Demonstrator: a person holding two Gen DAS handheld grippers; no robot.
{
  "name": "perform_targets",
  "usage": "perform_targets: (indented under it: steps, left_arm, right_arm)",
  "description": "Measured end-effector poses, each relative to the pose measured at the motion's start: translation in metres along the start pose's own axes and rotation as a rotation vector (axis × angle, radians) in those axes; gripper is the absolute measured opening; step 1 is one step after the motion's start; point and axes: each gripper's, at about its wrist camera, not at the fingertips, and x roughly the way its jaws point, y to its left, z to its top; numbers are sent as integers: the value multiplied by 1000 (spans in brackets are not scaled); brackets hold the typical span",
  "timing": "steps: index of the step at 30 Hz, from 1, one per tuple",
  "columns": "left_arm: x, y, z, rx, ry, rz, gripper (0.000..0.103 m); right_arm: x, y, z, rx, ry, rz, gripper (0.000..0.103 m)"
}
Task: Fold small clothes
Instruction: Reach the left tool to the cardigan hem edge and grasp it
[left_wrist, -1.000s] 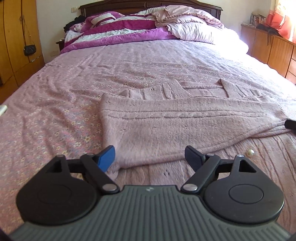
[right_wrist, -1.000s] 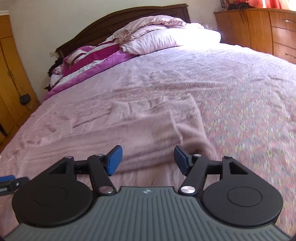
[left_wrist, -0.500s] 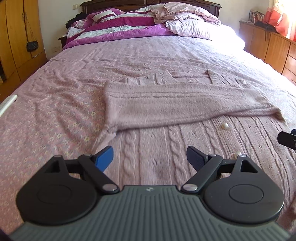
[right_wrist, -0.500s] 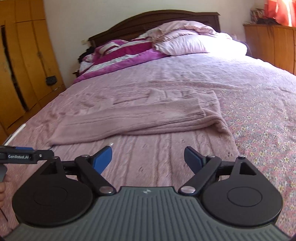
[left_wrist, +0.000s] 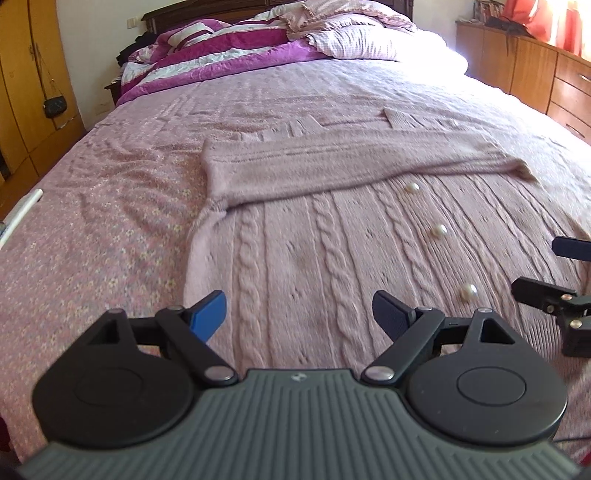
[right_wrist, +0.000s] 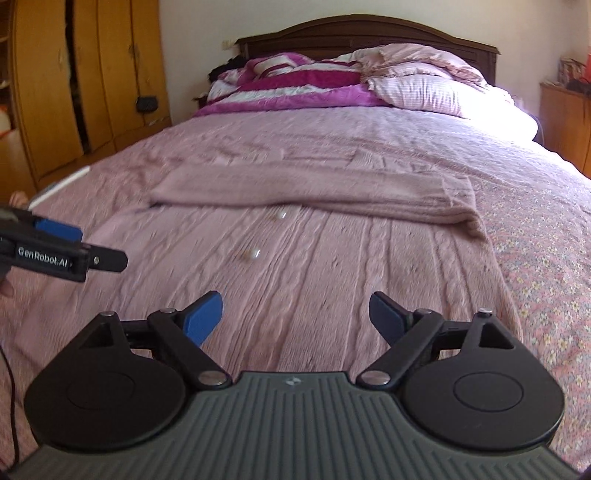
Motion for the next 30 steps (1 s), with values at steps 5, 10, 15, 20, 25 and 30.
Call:
perform_targets:
  steps: [5, 10, 15, 20, 25, 30]
  left_arm:
    - [-10, -9, -14, 49, 12, -31, 88]
    - [-16, -22, -28, 122, 35, -60, 88]
    - [-14, -32, -41, 165, 72, -84, 88]
    - [-14, -38, -53, 226, 92, -84, 87]
    - [-18, -46, -65, 319, 107, -112, 87]
    - [-20, -62, -80, 460, 117, -121, 87]
  right_arm:
    - [-9, 13, -12, -110, 30, -2, 98]
    - [-15, 23, -23, -194, 73, 26, 99]
    - [-16, 28, -32, -240, 112, 22, 100]
    - [-14, 35, -39, -328, 163, 24, 100]
    - [-12, 52, -54, -551, 217, -23, 102]
    - [-3, 52, -59, -573, 263, -8, 102]
